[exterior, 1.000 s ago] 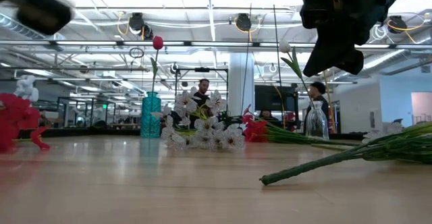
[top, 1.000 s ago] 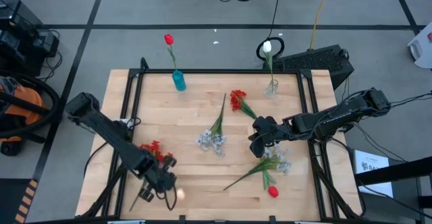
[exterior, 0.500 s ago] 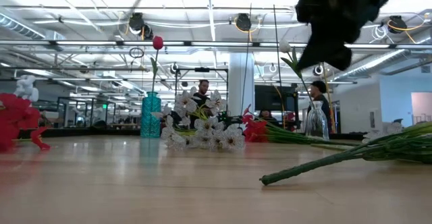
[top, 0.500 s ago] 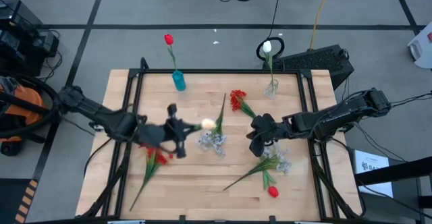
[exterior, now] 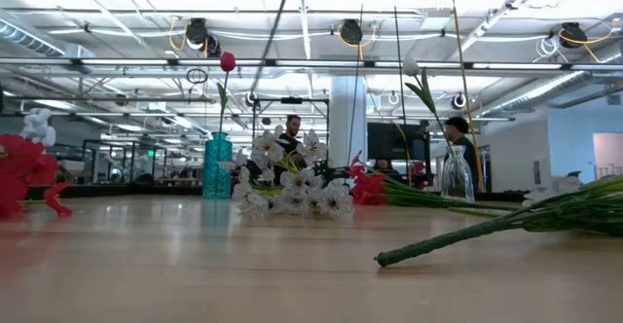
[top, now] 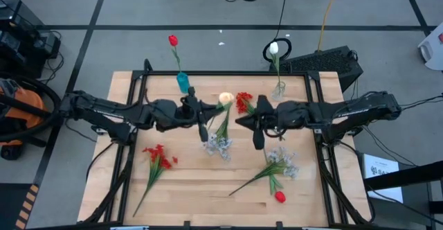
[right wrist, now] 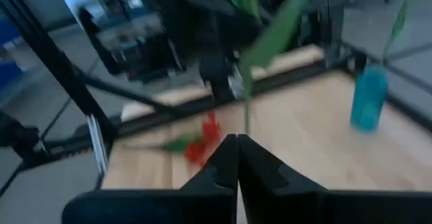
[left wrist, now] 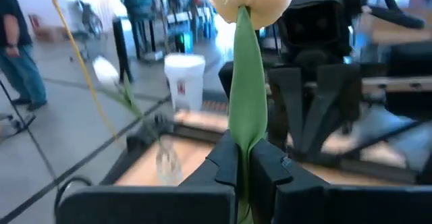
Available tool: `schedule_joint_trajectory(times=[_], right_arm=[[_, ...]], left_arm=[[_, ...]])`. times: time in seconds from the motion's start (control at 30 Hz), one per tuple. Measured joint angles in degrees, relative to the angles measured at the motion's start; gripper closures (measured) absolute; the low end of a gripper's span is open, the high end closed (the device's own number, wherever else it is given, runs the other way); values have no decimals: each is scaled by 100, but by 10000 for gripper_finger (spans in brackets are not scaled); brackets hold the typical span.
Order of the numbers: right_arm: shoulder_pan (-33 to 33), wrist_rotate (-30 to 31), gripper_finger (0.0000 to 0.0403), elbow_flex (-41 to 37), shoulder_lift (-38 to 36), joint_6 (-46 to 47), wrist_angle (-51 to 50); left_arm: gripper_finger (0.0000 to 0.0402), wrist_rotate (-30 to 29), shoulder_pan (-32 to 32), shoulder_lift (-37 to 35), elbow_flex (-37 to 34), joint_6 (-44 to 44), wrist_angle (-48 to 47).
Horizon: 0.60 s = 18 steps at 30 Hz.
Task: Sort flowers into vase by color
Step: Put the yellow flower into the transparent vase
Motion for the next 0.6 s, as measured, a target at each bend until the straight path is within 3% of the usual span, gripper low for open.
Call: schedule_joint_trajectory(times=[0.23,0.6], right_arm=[[-36,644,389,356,-1,-260,34],[-80,696,291,312,912,-463,1568]], left_arm=[[389,27,219,-7,0,1,1151],[389,203,298,-2,0,0,1317]])
